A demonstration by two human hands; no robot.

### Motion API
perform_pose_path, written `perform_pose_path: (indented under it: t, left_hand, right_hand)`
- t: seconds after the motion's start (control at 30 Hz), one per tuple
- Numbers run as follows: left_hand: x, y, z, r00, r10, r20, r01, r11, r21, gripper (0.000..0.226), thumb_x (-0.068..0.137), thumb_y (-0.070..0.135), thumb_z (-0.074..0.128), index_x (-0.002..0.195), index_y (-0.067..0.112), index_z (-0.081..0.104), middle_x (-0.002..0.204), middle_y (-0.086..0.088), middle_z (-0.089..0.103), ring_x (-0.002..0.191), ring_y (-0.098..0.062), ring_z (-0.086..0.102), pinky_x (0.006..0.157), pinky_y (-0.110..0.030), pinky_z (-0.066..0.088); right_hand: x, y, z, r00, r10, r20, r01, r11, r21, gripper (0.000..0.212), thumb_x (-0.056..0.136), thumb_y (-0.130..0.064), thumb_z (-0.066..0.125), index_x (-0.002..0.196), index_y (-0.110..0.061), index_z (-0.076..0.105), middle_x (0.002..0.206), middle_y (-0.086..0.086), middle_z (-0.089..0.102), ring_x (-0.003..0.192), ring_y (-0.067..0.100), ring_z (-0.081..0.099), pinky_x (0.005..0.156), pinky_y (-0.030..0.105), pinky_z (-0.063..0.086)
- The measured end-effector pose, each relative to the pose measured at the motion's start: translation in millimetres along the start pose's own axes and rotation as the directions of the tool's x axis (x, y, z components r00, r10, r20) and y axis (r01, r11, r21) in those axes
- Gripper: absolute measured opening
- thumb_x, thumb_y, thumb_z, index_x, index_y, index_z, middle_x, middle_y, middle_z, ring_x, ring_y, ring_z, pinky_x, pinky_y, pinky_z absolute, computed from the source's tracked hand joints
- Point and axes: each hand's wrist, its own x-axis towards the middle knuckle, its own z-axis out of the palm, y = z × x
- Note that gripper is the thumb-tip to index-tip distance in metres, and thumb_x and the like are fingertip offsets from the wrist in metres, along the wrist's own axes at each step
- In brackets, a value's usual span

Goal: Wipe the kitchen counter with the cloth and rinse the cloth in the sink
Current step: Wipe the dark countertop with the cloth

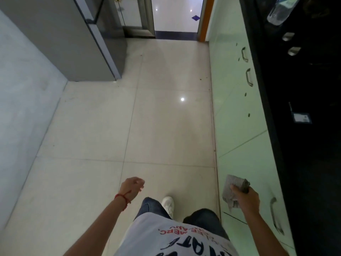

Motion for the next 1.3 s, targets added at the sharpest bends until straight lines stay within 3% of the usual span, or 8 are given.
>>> perform_pose_path:
  t: [0.13, 0.3, 0.37, 0.5, 0.63, 0.8, 0.9, 1.3]
  left_hand:
    - [55.7, 67.0, -22.3, 0.998, 0.056, 0.011, -0.056, 0.998, 0.003, 0.013, 0.089, 0.020, 0.052, 0.085, 0.013, 0.062, 0.072, 0.002, 0.064, 0.072, -0.016, 0.060, 0.062, -0.018, 0.043]
    - [125.5, 125.9, -34.1, 0.999, 0.008, 0.044, -0.005, 0.999, -0.050, 0.011, 0.090, 0.020, 0.052, 0.087, 0.012, 0.060, 0.071, 0.004, 0.063, 0.067, -0.011, 0.059, 0.067, -0.024, 0.047]
    - [149.9, 144.1, -39.2, 0.999, -0.033, 0.039, 0.036, 0.997, -0.070, 0.011, 0.090, 0.020, 0.053, 0.085, 0.013, 0.060, 0.072, 0.003, 0.063, 0.069, -0.015, 0.061, 0.074, -0.029, 0.048]
    - [186.0, 180.9, -54.2, 0.988, -0.152, 0.026, 0.154, 0.977, -0.144, 0.014, 0.090, 0.018, 0.052, 0.093, 0.007, 0.059, 0.075, -0.003, 0.064, 0.072, -0.021, 0.060, 0.064, -0.027, 0.046]
    - [223.3, 225.5, -78.7, 0.974, -0.227, 0.010, 0.222, 0.942, -0.251, 0.015, 0.091, 0.016, 0.051, 0.096, 0.004, 0.058, 0.088, -0.013, 0.064, 0.083, -0.028, 0.058, 0.066, -0.027, 0.044]
    - [283.3, 279.9, -117.6, 0.963, -0.268, -0.006, 0.247, 0.897, -0.368, 0.012, 0.091, 0.017, 0.051, 0.091, 0.007, 0.058, 0.076, -0.007, 0.063, 0.073, -0.022, 0.057, 0.064, -0.026, 0.043]
    - [332.6, 309.0, -142.7, 0.957, -0.291, 0.011, 0.271, 0.876, -0.400, 0.013, 0.090, 0.017, 0.053, 0.092, 0.006, 0.058, 0.077, -0.007, 0.063, 0.073, -0.022, 0.057, 0.065, -0.026, 0.043]
    - [529.4, 516.1, -264.9, 0.981, -0.181, 0.066, 0.192, 0.949, -0.251, 0.019, 0.091, 0.020, 0.052, 0.100, 0.004, 0.058, 0.094, -0.015, 0.063, 0.082, -0.024, 0.057, 0.063, -0.025, 0.043]
  right_hand:
    - [30.6, -39.0, 16.0, 1.000, 0.021, -0.010, -0.021, 1.000, -0.016, 0.035, 0.080, -0.016, 0.068, 0.100, 0.011, 0.060, 0.103, 0.031, 0.065, 0.093, 0.041, 0.061, 0.077, 0.041, 0.048]
    - [93.8, -99.0, 33.6, 0.998, 0.064, 0.029, -0.064, 0.998, 0.002, 0.037, 0.080, -0.013, 0.067, 0.107, 0.012, 0.059, 0.108, 0.031, 0.063, 0.089, 0.039, 0.061, 0.050, 0.021, 0.033]
    - [126.4, -129.3, 39.6, 0.998, 0.057, 0.036, -0.057, 0.998, 0.004, 0.038, 0.080, -0.013, 0.067, 0.108, 0.012, 0.059, 0.110, 0.031, 0.063, 0.097, 0.041, 0.061, 0.056, 0.025, 0.040]
    - [187.3, -210.1, 44.1, 0.998, 0.046, 0.049, -0.045, 0.999, -0.015, 0.038, 0.081, -0.014, 0.066, 0.109, 0.010, 0.059, 0.114, 0.030, 0.061, 0.104, 0.041, 0.058, 0.086, 0.042, 0.044]
    - [244.6, -301.0, 56.0, 0.996, -0.011, 0.088, 0.009, 1.000, 0.020, 0.035, 0.082, -0.014, 0.064, 0.110, 0.008, 0.058, 0.114, 0.028, 0.061, 0.103, 0.038, 0.058, 0.081, 0.037, 0.043]
    - [305.5, -405.3, 91.6, 0.986, -0.084, 0.143, 0.078, 0.996, 0.047, 0.036, 0.081, -0.017, 0.066, 0.110, 0.004, 0.060, 0.113, 0.022, 0.063, 0.102, 0.034, 0.059, 0.076, 0.030, 0.041]
    - [341.3, -463.8, 118.1, 0.984, -0.110, 0.142, 0.102, 0.993, 0.066, 0.037, 0.079, -0.017, 0.069, 0.109, 0.003, 0.061, 0.112, 0.022, 0.064, 0.101, 0.035, 0.060, 0.082, 0.036, 0.046]
    - [444.7, -629.8, 161.5, 0.998, -0.037, 0.049, 0.038, 0.999, -0.026, 0.035, 0.078, -0.013, 0.068, 0.109, 0.002, 0.061, 0.110, 0.025, 0.064, 0.102, 0.038, 0.059, 0.085, 0.040, 0.045]
